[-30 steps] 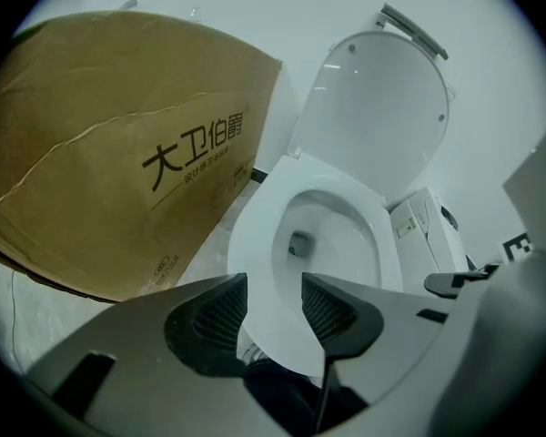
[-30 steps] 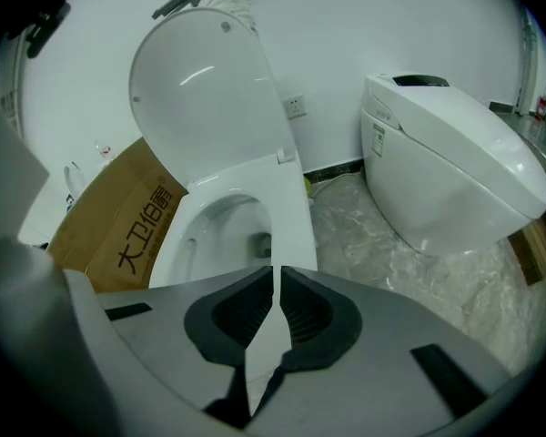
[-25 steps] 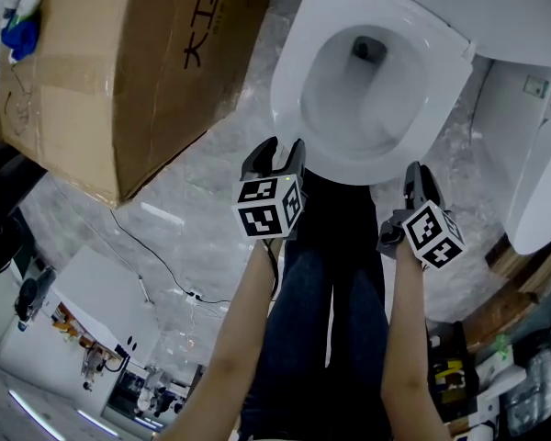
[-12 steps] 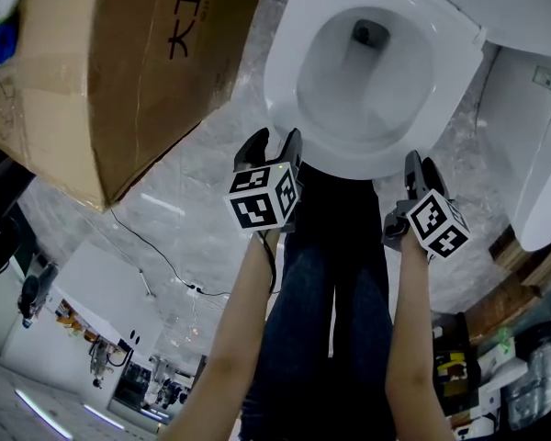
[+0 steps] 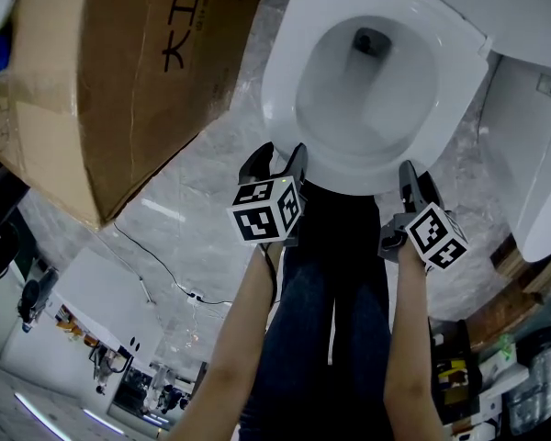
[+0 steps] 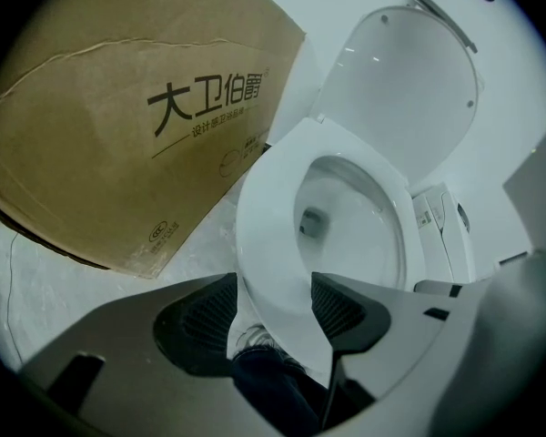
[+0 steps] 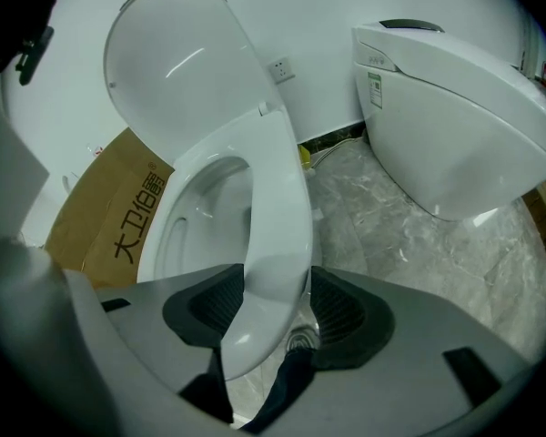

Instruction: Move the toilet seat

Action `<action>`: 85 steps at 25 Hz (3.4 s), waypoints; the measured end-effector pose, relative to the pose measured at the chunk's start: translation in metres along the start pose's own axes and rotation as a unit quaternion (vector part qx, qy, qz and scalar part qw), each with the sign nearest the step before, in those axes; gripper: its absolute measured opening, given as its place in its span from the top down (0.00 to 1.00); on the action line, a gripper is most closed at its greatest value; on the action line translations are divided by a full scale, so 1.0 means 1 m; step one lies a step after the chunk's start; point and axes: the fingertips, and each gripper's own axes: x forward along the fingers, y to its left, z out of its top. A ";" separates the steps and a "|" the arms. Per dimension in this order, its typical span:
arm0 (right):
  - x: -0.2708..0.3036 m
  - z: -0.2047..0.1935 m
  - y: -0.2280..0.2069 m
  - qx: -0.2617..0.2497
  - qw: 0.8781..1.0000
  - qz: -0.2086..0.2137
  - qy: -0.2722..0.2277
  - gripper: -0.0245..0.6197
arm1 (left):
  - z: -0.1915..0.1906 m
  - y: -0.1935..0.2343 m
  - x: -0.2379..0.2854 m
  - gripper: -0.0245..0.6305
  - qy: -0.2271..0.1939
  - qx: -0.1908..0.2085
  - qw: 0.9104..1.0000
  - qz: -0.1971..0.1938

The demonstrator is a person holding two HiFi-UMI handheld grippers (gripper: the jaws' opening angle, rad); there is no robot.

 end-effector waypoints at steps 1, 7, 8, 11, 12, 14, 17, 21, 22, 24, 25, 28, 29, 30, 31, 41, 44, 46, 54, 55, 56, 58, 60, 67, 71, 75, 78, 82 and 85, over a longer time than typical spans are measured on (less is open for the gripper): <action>0.001 0.000 0.001 0.001 1.000 0.003 0.000 0.61 | 0.000 0.000 0.001 0.58 0.000 -0.003 1.000 -0.002; 0.008 -0.002 0.002 0.005 1.000 0.010 0.001 0.59 | 0.003 -0.002 0.005 0.58 -0.002 0.005 1.000 0.001; 0.009 -0.004 0.002 0.004 1.000 0.011 0.004 0.59 | 0.003 -0.003 0.005 0.58 -0.003 0.002 1.000 0.000; 0.012 -0.003 0.003 -0.003 1.000 0.009 0.009 0.56 | 0.003 -0.003 0.006 0.58 -0.005 -0.005 1.000 -0.001; 0.013 -0.001 0.004 -0.006 1.000 0.006 0.009 0.55 | 0.003 -0.003 0.007 0.58 -0.005 -0.009 1.000 -0.003; 0.014 -0.001 0.003 -0.010 1.000 0.001 0.009 0.54 | 0.003 -0.003 0.007 0.58 -0.006 -0.016 1.000 -0.007; 0.014 -0.004 0.002 -0.012 1.000 0.002 0.007 0.53 | 0.003 -0.002 0.007 0.58 -0.010 -0.022 1.000 -0.010; 0.014 -0.005 0.002 -0.017 1.000 -0.006 0.005 0.53 | 0.003 -0.002 0.006 0.58 -0.017 -0.022 1.000 -0.004; 0.014 -0.005 0.002 -0.017 1.000 -0.009 0.005 0.53 | 0.003 -0.002 0.005 0.58 -0.017 -0.022 1.000 -0.002; 0.013 -0.003 0.003 -0.016 1.000 -0.012 0.005 0.53 | 0.003 -0.002 0.003 0.58 -0.018 -0.021 1.000 0.002; 0.012 -0.002 0.004 -0.017 1.000 -0.013 0.004 0.53 | 0.003 -0.003 0.002 0.58 -0.018 -0.022 1.000 0.002; 0.009 0.000 0.006 -0.018 1.000 -0.016 0.001 0.53 | 0.005 -0.003 -0.002 0.58 -0.019 -0.022 1.000 0.002; 0.007 -0.001 0.006 -0.017 1.000 -0.016 0.001 0.53 | 0.005 -0.004 -0.004 0.58 -0.021 -0.022 1.000 0.002; 0.006 -0.001 0.006 -0.016 1.000 -0.015 0.001 0.53 | 0.006 -0.005 -0.006 0.58 -0.023 -0.021 1.000 0.001; 0.003 -0.001 0.007 -0.014 1.000 -0.014 0.001 0.53 | 0.006 -0.006 -0.009 0.58 -0.025 -0.021 0.999 0.002; -0.022 0.007 0.019 -0.008 1.000 -0.011 -0.009 0.53 | 0.016 -0.015 -0.042 0.58 -0.044 -0.004 0.999 -0.006; -0.031 0.011 0.023 -0.006 1.000 -0.008 -0.009 0.53 | 0.020 -0.019 -0.053 0.58 -0.050 0.007 0.999 -0.016; -0.035 0.011 0.025 -0.002 1.000 -0.002 -0.007 0.53 | 0.023 -0.022 -0.060 0.58 -0.052 0.011 0.998 -0.023; -0.058 0.030 0.038 0.000 1.000 0.002 -0.019 0.53 | 0.037 -0.031 -0.094 0.60 -0.058 0.047 0.997 -0.034; -0.060 0.031 0.039 0.001 1.000 0.003 -0.019 0.53 | 0.038 -0.032 -0.099 0.62 -0.061 0.059 0.996 -0.030; -0.062 0.030 0.039 0.004 1.000 0.006 -0.019 0.53 | 0.038 -0.033 -0.104 0.62 -0.064 0.071 0.995 -0.027; -0.066 0.030 0.039 0.008 1.000 0.009 -0.021 0.53 | 0.037 -0.035 -0.113 0.62 -0.067 0.084 0.994 -0.028; -0.070 0.035 0.041 0.009 1.000 0.010 -0.027 0.54 | 0.035 -0.037 -0.123 0.62 -0.066 0.083 0.994 -0.033; -0.083 0.048 0.050 0.012 0.999 0.016 -0.039 0.54 | 0.021 -0.052 -0.155 0.66 -0.075 0.101 0.991 -0.045; -0.088 0.050 0.051 0.011 0.999 0.014 -0.042 0.54 | 0.006 -0.069 -0.159 0.68 -0.058 0.133 0.988 -0.057; -0.090 0.053 0.054 0.016 0.999 0.011 -0.047 0.54 | 0.008 -0.076 -0.163 0.75 -0.061 0.150 0.985 -0.059; -0.095 0.058 0.054 0.021 0.998 0.011 -0.057 0.55 | 0.007 -0.080 -0.170 0.75 -0.061 0.150 0.985 -0.067; -0.101 0.062 0.059 0.023 0.998 0.015 -0.063 0.55 | -0.001 -0.086 -0.175 0.78 -0.051 0.169 0.981 -0.080; -0.104 0.066 0.061 0.021 0.997 0.020 -0.068 0.55 | -0.004 -0.094 -0.173 0.79 -0.044 0.184 0.977 -0.093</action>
